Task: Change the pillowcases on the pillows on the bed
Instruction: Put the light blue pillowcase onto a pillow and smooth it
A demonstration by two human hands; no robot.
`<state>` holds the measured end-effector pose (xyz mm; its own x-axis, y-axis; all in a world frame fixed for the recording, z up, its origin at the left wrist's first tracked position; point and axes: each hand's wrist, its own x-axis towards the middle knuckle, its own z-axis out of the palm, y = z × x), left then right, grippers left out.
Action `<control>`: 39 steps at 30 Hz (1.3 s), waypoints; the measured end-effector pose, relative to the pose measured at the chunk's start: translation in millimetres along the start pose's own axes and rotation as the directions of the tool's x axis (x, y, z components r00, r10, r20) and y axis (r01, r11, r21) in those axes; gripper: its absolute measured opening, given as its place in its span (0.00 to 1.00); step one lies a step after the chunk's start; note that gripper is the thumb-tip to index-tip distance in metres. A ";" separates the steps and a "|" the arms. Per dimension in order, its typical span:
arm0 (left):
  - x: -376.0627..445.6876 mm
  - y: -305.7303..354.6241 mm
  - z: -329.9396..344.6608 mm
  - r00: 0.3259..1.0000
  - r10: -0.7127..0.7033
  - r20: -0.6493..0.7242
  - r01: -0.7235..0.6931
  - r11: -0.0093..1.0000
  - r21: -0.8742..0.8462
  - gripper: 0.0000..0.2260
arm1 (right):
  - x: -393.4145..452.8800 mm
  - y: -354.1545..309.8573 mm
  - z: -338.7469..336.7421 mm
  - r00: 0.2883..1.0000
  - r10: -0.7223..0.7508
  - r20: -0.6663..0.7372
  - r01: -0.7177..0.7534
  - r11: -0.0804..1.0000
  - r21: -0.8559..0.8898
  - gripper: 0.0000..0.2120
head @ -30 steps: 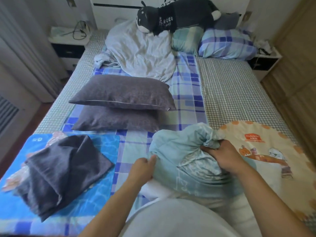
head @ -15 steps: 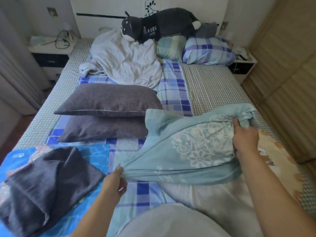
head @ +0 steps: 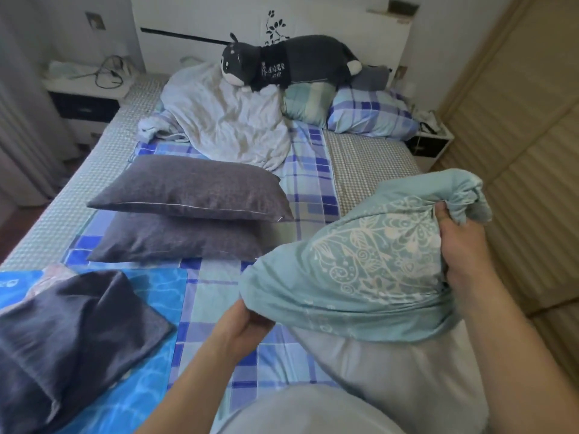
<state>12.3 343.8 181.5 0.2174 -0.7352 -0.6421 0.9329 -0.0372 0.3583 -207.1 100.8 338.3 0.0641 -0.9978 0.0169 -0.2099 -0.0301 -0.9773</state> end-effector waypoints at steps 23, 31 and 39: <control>37.4 48.5 15.4 0.738 0.672 -0.051 -0.105 0.189 0.976 0.12 | -1.0 -13.6 -20.0 0.988 0.143 -0.062 -0.135 0.984 0.112 0.16; 18.8 -56.3 -44.1 0.979 0.201 0.028 0.067 -0.449 0.891 0.10 | 52.6 -36.6 17.9 0.915 0.315 -0.251 -0.209 0.905 0.371 0.28; 21.4 -63.5 31.8 0.764 0.395 0.510 -0.178 -0.631 0.755 0.25 | 88.4 -17.7 40.0 0.871 0.477 0.118 -0.459 0.876 -0.150 0.29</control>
<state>-51.4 308.9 166.6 0.3875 -0.9219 -0.0033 -0.8445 -0.3564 0.3997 -158.8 15.5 348.6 0.0707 -0.8764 -0.4764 -0.3599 0.4230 -0.8316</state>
